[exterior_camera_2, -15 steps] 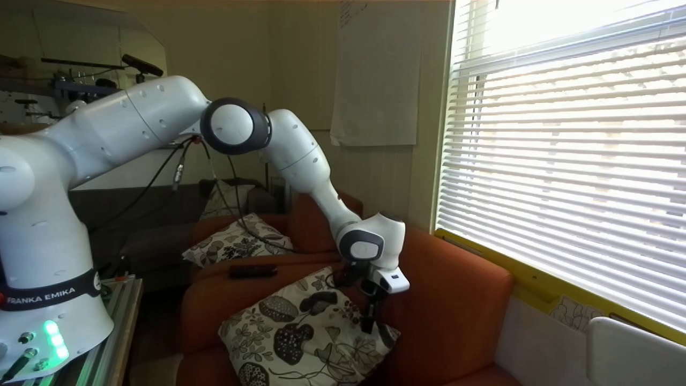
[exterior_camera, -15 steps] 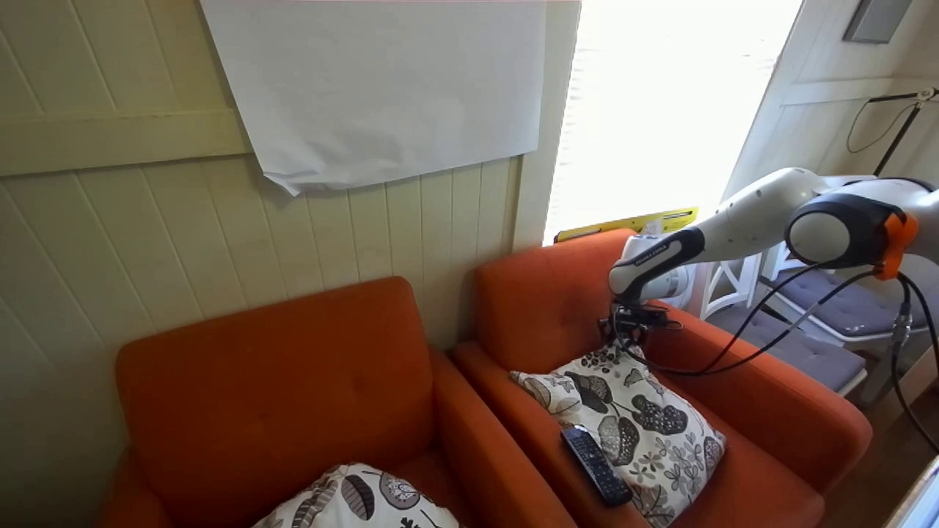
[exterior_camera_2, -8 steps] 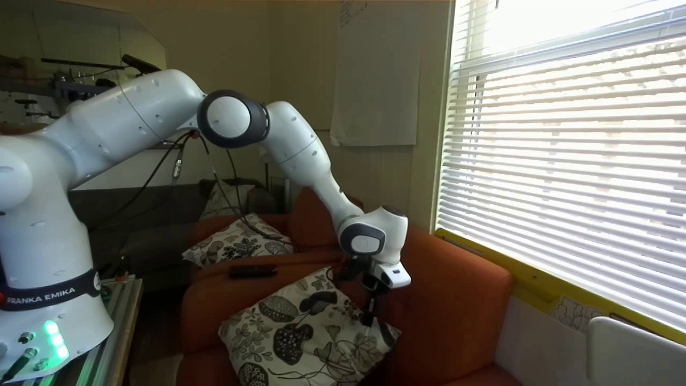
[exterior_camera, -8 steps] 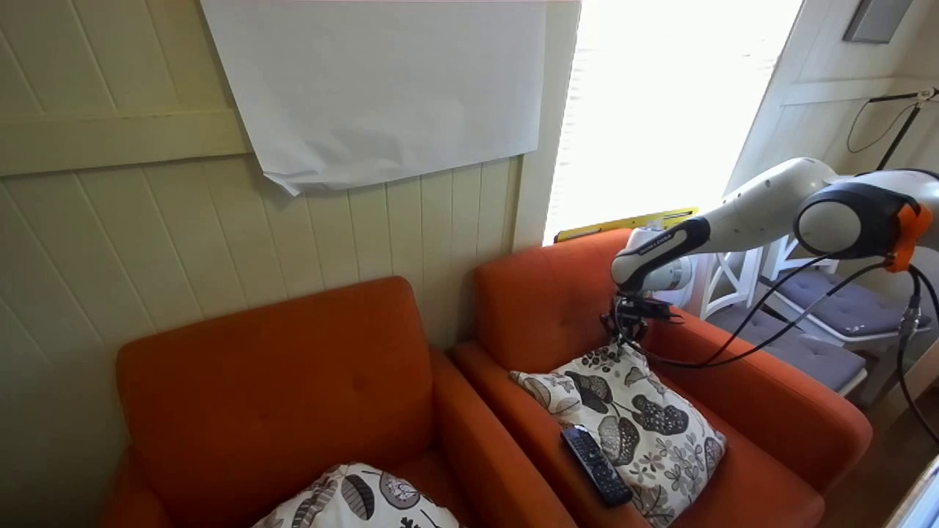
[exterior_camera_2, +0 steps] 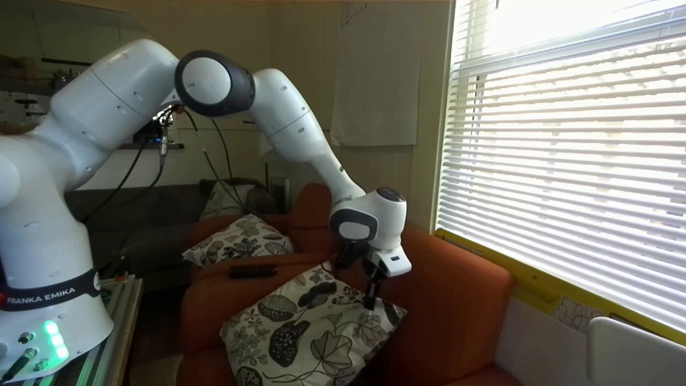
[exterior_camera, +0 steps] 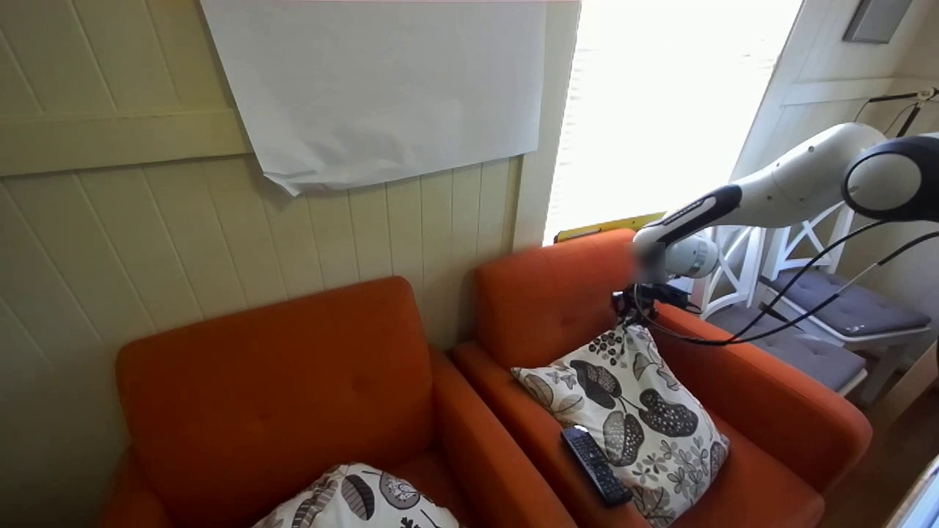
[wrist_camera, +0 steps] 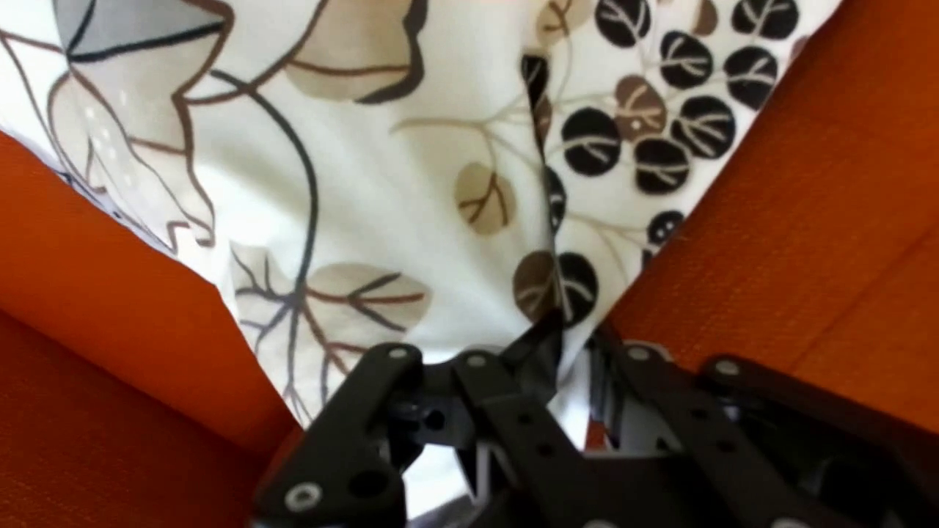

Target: Put the pillow upright

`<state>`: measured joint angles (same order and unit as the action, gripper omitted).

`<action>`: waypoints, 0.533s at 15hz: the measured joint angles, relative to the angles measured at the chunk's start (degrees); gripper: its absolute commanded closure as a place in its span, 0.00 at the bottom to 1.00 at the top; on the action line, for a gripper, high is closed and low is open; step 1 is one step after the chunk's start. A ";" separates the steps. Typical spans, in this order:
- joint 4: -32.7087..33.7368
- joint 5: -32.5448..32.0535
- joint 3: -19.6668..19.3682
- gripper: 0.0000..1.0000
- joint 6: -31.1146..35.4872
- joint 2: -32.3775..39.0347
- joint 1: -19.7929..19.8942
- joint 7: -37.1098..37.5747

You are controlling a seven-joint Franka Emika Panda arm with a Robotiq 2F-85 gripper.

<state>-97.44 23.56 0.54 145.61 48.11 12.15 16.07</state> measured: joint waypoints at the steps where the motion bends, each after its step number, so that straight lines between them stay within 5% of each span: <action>1: -2.52 2.12 1.13 0.98 1.83 -2.17 1.26 -1.80; 8: -14.35 19.71 9.07 0.98 10.14 -15.75 10.12 -16.79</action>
<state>-111.79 43.27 9.60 155.75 32.36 22.27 -0.72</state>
